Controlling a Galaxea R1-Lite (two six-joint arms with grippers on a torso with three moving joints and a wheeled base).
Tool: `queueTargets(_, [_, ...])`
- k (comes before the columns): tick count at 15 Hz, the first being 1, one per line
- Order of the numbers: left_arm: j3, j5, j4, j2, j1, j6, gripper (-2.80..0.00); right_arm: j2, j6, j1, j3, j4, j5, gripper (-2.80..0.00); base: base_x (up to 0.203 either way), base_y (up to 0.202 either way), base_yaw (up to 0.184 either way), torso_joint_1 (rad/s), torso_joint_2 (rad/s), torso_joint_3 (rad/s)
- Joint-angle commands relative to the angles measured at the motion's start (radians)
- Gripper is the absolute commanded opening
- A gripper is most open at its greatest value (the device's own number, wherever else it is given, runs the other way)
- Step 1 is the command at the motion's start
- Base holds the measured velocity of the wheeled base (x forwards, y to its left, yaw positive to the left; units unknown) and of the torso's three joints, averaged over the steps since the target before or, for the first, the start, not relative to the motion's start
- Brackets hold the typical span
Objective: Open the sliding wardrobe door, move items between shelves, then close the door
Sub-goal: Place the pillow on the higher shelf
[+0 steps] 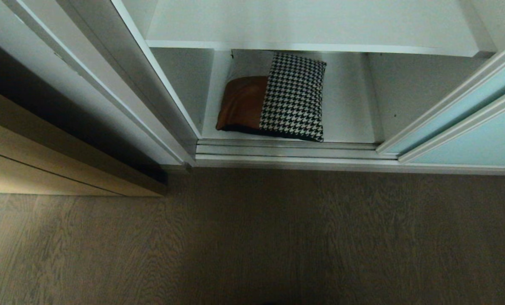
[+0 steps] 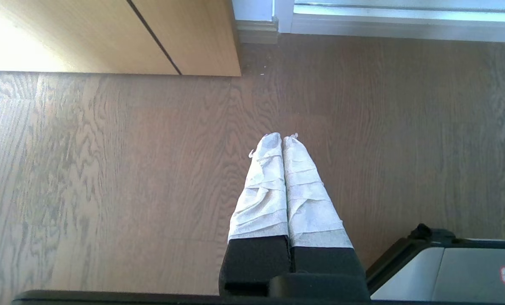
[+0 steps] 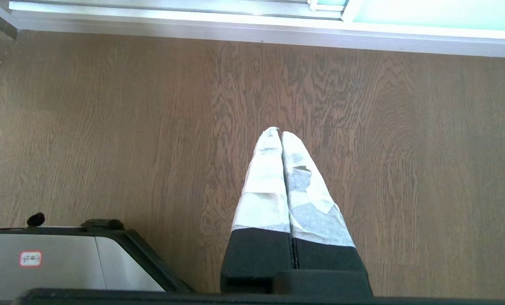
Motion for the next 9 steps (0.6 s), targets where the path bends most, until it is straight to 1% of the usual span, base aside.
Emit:
queueTargets(1, [0.002,0.0,0.001,0.002,0.0,0.002,-2.8,0.001,0.0,0.0,0.002,0.0,0.0,-2.8,0.0,0.0,0.0,0.0,0.0,0.0])
queueTargets(7, [0.002,-0.001,-0.001,0.002,0.001,-0.001,-2.8,0.001,0.0,0.0,0.0,0.0,0.0,-2.8,0.0,0.0,0.0,0.0,0.0,0.0])
queueTargets(8, [0.002,0.0,-0.001,0.002,0.001,-0.001,-2.8,0.001,0.0,0.0,0.0,0.0,0.0,-2.8,0.068,0.0,0.002,0.002,0.0,0.002])
queueTargets(9, [0.002,0.0,-0.001,0.002,0.0,-0.001,-2.8,0.001,0.0,0.0,0.0,0.0,0.0,-2.8,0.142,0.0,0.001,0.001,0.0,0.012])
